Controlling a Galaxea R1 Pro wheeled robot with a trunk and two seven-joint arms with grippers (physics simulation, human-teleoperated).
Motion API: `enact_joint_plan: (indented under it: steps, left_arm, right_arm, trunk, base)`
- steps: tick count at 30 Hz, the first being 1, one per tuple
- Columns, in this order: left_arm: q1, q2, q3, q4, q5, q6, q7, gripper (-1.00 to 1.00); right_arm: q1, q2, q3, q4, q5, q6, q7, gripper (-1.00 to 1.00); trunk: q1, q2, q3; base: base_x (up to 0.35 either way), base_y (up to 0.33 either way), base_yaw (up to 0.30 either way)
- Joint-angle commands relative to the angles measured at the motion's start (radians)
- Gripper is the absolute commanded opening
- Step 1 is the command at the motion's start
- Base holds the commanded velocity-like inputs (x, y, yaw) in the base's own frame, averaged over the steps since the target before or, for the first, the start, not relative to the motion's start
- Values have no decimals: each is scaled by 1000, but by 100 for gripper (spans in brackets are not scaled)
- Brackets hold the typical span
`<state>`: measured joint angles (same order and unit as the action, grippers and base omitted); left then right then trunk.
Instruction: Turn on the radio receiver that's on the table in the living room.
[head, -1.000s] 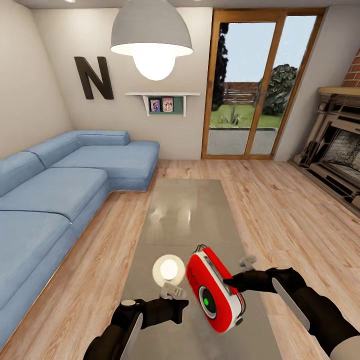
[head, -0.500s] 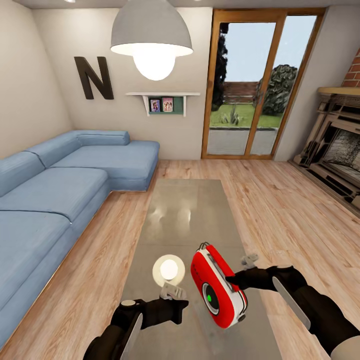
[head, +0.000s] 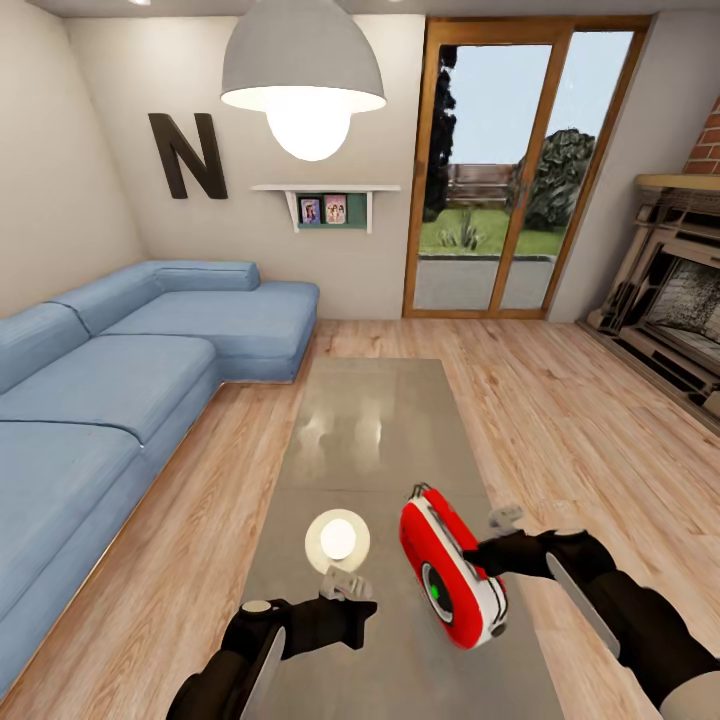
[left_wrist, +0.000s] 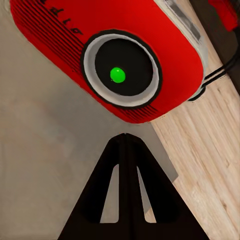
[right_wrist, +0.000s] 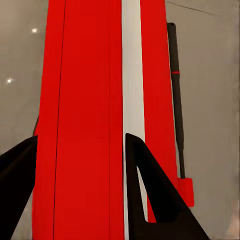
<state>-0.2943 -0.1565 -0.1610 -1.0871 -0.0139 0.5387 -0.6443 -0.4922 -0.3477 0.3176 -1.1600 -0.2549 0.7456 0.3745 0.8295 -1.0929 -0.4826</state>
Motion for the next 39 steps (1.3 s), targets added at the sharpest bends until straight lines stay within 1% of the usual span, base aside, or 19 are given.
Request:
enact_joint_plan:
  steps: [1, 2, 4, 8, 11, 15, 20, 22, 30, 33, 39]
  left_arm:
    - [0, 0, 0, 0, 0, 0, 0, -100]
    - [0, 0, 0, 0, 0, 0, 0, -100]
    - [0, 0, 0, 0, 0, 0, 0, -100]
    - [0, 0, 0, 1, 0, 0, 0, -100]
    - [1, 0, 0, 1, 0, -1, 0, -100]
    - [1, 0, 0, 3, 1, -2, 0, -100]
    - [0, 0, 0, 3, 0, -3, 0, -100]
    - [1, 0, 0, 3, 1, -3, 0, -100]
    - [1, 0, 0, 3, 0, -3, 0, -100]
    - [1, 0, 0, 3, 0, -3, 0, -100]
    - [0, 0, 0, 3, 0, -3, 0, -100]
  right_arm:
    - [0, 3, 0, 1, 0, 4, -18, -100]
    - [0, 7, -1, 6, 12, 8, -43, -100]
    - [0, 11, -1, 11, 19, 9, -63, -100]
    - [0, 14, 0, 42, 23, 7, -87, -100]
    - [0, 18, 2, 79, 24, -2, -92, -100]
    - [0, 23, 6, 88, 25, -8, -94, -100]
    - [0, 51, 7, 114, 31, -25, -94, -100]
    - [0, 57, 9, 140, 32, -54, -94, -100]
    - [0, 65, 11, 189, 31, -121, -93, -100]
    - [0, 65, 12, 256, 34, -155, -92, -100]
    - [0, 75, 12, 296, 36, -178, -91, -100]
  trunk:
    - [0, 0, 0]
    - [0, 0, 0]
    - [0, 0, 0]
    - [0, 0, 0]
    - [0, 0, 0]
    - [0, 0, 0]
    - [0, 0, 0]
    - [0, 0, 0]
    - [0, 0, 0]
    - [0, 0, 0]
    - [0, 0, 0]
  base:
    - [0, 0, 0]
    - [0, 0, 0]
    - [0, 0, 0]
    - [0, 0, 0]
    - [0, 0, 0]
    - [0, 0, 0]
    - [0, 0, 0]
    - [0, 0, 0]
    - [0, 0, 0]
    - [0, 0, 0]
    - [0, 0, 0]
